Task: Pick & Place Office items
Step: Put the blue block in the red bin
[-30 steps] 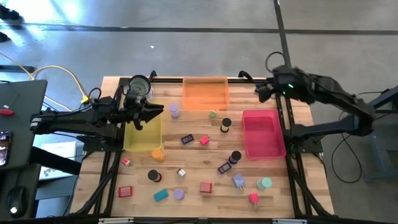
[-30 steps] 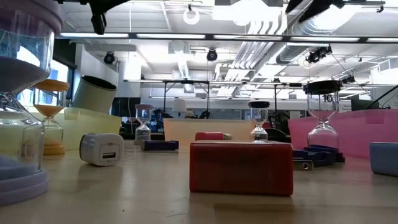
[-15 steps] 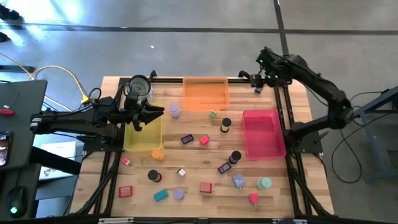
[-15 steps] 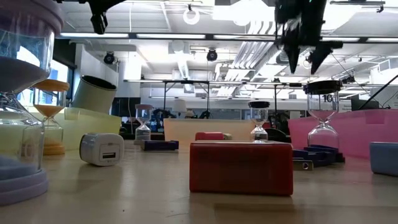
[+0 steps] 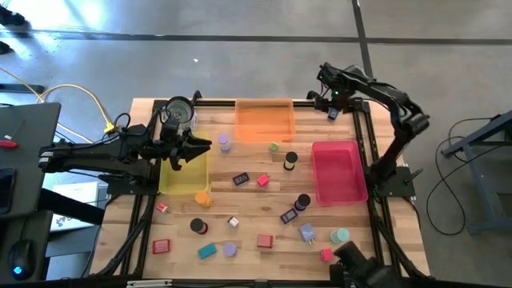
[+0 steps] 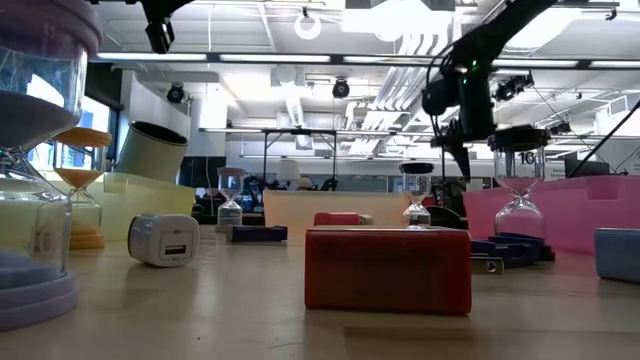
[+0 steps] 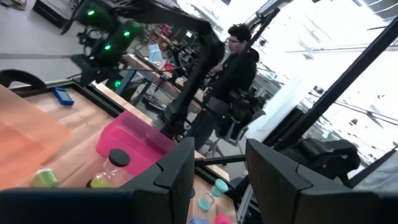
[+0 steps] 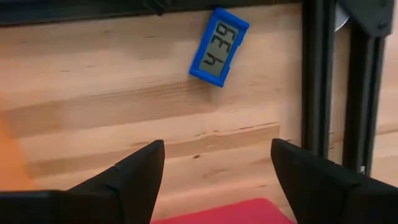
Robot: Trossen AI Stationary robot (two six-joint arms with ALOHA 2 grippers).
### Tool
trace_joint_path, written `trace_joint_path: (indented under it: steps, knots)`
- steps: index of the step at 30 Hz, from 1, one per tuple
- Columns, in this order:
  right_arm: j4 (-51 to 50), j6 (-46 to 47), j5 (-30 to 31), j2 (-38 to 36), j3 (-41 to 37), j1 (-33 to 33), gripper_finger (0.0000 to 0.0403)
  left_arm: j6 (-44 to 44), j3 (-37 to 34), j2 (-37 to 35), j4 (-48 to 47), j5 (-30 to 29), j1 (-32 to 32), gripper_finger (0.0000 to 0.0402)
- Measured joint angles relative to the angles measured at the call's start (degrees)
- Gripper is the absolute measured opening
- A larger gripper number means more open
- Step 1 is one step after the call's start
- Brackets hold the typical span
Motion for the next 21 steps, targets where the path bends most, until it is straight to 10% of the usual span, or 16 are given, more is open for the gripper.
trace_joint_path:
  steps: [21]
  knots:
    - [5.6, 12.1, 5.8, 5.9, -3.1, 0.2, 0.0284, 0.6, 0.0, 0.0, -1.5, 1.1, 0.0, 0.0140]
